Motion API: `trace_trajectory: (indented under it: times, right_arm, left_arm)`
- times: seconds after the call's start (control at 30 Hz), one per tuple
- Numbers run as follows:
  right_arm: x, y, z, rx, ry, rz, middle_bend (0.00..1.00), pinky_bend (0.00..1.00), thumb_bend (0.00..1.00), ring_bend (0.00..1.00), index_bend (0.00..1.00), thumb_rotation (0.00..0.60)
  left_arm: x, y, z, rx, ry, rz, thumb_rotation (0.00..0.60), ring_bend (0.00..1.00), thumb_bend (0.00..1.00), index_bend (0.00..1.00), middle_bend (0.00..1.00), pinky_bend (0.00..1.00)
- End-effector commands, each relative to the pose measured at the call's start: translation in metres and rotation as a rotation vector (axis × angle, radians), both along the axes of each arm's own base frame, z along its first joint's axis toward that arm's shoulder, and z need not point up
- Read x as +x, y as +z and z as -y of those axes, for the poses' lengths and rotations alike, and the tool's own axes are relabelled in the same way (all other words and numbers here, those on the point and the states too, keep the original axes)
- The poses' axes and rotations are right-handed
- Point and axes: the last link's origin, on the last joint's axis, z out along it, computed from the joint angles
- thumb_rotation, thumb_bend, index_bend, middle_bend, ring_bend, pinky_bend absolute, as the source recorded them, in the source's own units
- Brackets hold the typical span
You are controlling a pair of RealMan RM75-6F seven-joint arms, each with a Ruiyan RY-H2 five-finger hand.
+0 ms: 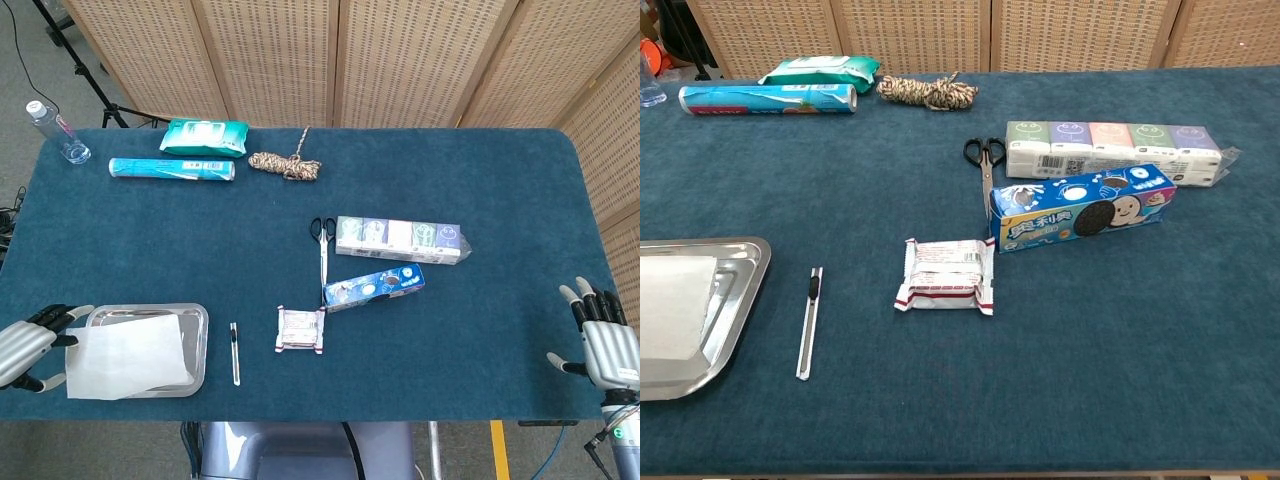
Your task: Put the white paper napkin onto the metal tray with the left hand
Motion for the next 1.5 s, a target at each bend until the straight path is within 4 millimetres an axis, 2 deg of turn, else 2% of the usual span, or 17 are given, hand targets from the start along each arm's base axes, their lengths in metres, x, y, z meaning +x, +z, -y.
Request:
trace_trajectory:
  times: [0.03,0.2,0.5,0.63,0.7,0.8,0.9,1.1,1.13,1.17,1.27,1.33,1.5]
  right_arm:
    - [0.0,0.0,0.0,0.0,0.0,0.001,0.0,0.0,0.0,0.0,0.11,0.6]
    - [0.0,0.0,0.0,-0.002,0.001,0.001,0.0,0.0,0.0,0.0,0.11,0.6]
    - [0.0,0.0,0.0,0.003,-0.001,0.001,0.0,0.0,0.0,0.0,0.11,0.6]
    - [-0.001,-0.001,0.001,0.006,-0.002,0.0,0.0,0.0,0.0,0.0,0.11,0.6]
    - [0.0,-0.001,0.001,0.007,-0.002,-0.001,0.0,0.0,0.0,0.0,0.11,0.6]
    - [0.0,-0.001,0.0,0.007,-0.002,0.0,0.0,0.0,0.0,0.0,0.11,0.6]
    - [0.0,0.0,0.0,0.004,-0.001,0.002,0.0,0.0,0.0,0.0,0.11,0.6]
    - [0.0,0.003,0.0,-0.003,0.002,0.009,0.0,0.0,0.0,0.0,0.11,0.6]
    - [0.0,0.003,0.0,-0.003,0.002,0.01,0.0,0.0,0.0,0.0,0.11,0.6]
    - [0.0,0.003,0.0,-0.002,0.002,0.01,0.0,0.0,0.0,0.0,0.11,0.6]
    - [0.0,0.002,0.0,0.0,0.003,0.01,0.0,0.0,0.0,0.0,0.11,0.6]
    - [0.001,0.003,-0.001,-0.001,0.007,0.011,0.0,0.0,0.0,0.0,0.11,0.6]
    - [0.001,0.003,-0.001,-0.002,0.008,0.014,0.0,0.0,0.0,0.0,0.11,0.6]
  left_arm:
    - [0.0,0.001,0.0,0.001,0.009,0.007,0.6,0.0,0.13,0.43,0.01,0.0]
    - [0.0,0.002,-0.002,0.014,0.01,0.019,0.6,0.0,0.09,0.38,0.01,0.0]
    - [0.004,-0.005,-0.001,0.024,0.046,0.08,0.6,0.0,0.12,0.38,0.01,0.0]
    - [0.005,-0.01,0.0,0.037,0.058,0.102,0.6,0.0,0.19,0.38,0.01,0.0]
    - [0.007,-0.014,0.0,0.049,0.057,0.105,0.6,0.0,0.28,0.38,0.01,0.0]
    - [0.009,-0.021,-0.002,0.053,0.052,0.102,0.6,0.0,0.35,0.38,0.01,0.0]
    - [0.012,-0.029,-0.003,0.028,0.058,0.105,0.6,0.0,0.37,0.36,0.01,0.0]
    - [0.02,-0.041,-0.006,-0.02,0.092,0.09,0.6,0.0,0.34,0.28,0.0,0.0]
    - [0.021,-0.042,-0.006,-0.021,0.097,0.087,0.579,0.0,0.34,0.27,0.0,0.0]
    - [0.021,-0.042,-0.007,-0.022,0.1,0.081,0.532,0.0,0.33,0.26,0.0,0.0]
    - [0.023,-0.044,-0.007,-0.026,0.107,0.077,0.353,0.0,0.31,0.22,0.0,0.0]
    - [0.025,-0.046,-0.008,-0.032,0.121,0.081,0.325,0.0,0.3,0.19,0.0,0.0]
    - [0.033,-0.052,-0.012,-0.044,0.182,0.15,0.309,0.0,0.26,0.14,0.0,0.0]
